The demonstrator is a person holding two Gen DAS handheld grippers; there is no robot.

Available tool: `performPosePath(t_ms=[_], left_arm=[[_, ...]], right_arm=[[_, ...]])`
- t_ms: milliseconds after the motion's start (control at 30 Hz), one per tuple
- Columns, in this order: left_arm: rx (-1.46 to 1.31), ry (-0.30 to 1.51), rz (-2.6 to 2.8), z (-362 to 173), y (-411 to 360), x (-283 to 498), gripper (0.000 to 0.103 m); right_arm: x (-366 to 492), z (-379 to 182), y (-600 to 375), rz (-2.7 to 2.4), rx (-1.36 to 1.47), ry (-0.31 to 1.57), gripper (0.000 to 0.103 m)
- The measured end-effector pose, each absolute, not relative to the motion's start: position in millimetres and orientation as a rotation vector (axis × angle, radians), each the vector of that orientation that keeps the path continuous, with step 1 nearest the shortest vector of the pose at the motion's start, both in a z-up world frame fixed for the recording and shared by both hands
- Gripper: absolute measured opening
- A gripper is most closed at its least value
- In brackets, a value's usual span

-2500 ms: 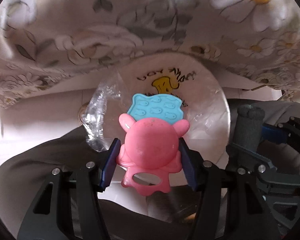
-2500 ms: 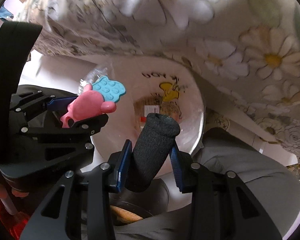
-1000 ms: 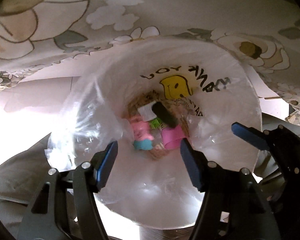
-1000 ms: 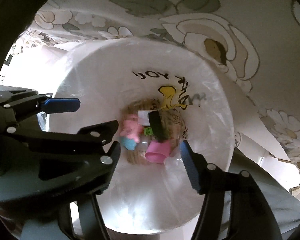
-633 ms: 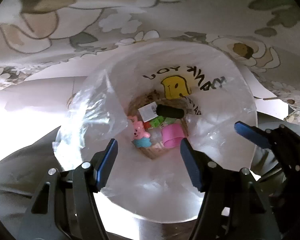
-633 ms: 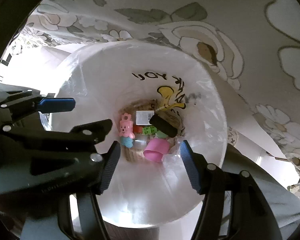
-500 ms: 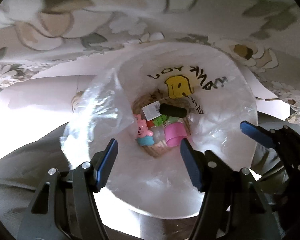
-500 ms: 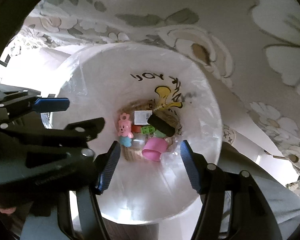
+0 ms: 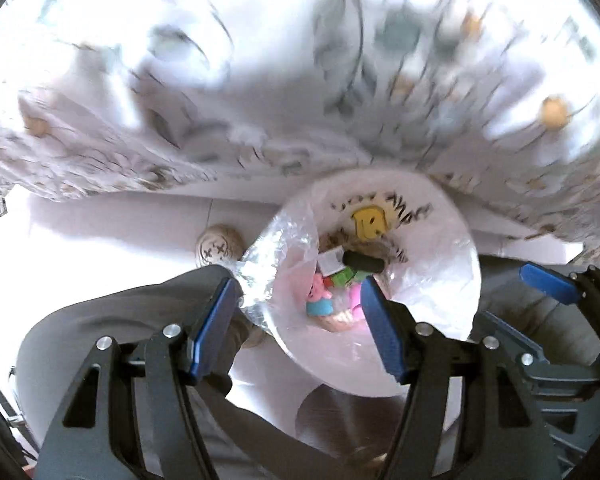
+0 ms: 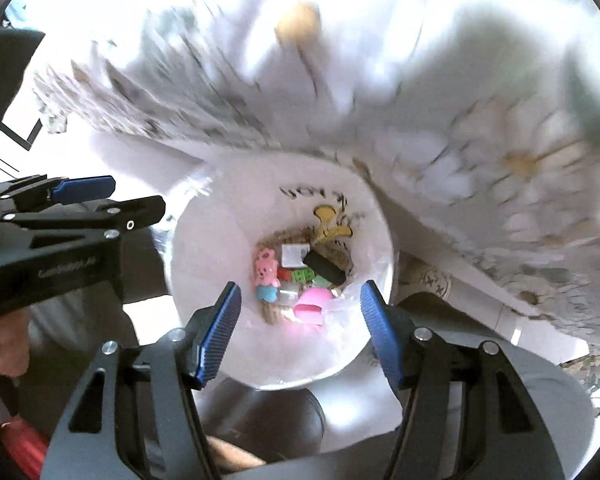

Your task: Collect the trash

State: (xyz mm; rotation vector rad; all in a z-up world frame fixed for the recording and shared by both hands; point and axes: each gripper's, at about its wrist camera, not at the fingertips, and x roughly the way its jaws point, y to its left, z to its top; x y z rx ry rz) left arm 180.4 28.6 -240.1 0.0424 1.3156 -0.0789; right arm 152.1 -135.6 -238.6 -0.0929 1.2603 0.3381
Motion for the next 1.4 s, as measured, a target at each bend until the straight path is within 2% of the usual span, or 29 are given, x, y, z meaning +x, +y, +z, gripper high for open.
performPosePath(t_ms=[100,233,333,533,667,1000,1400], left_arm=[[0.041,1.269,-0.076,-211,31,174,0.065],[0.080,1.168,-0.076,-171,27,160,0.065],[0.075,1.093,-0.072,-140,27,149,0.070],[0.054,0.961,-0.099,-89,26,122,0.070],[0.073,0.885,-0.115,-65,21,102,0.071],[0.157,0.674,-0.065,-10,8,48,0.082],[0.178,0.608,-0.082,8,-4,13,0.087]], right_arm=[[142,-202,-138,0.342,-0.109,1.180,0.065],[127,-149,-145,0.318,-0.126,1.060,0.078],[114,-117,-151,0.301,-0.122,0.985,0.080],[88,-71,-164,0.270,-0.107,0.875,0.086],[75,-55,-168,0.253,-0.102,0.843,0.087],[41,-22,-172,0.207,-0.088,0.731,0.094],[-1,-8,-174,0.123,-0.080,0.662,0.097]])
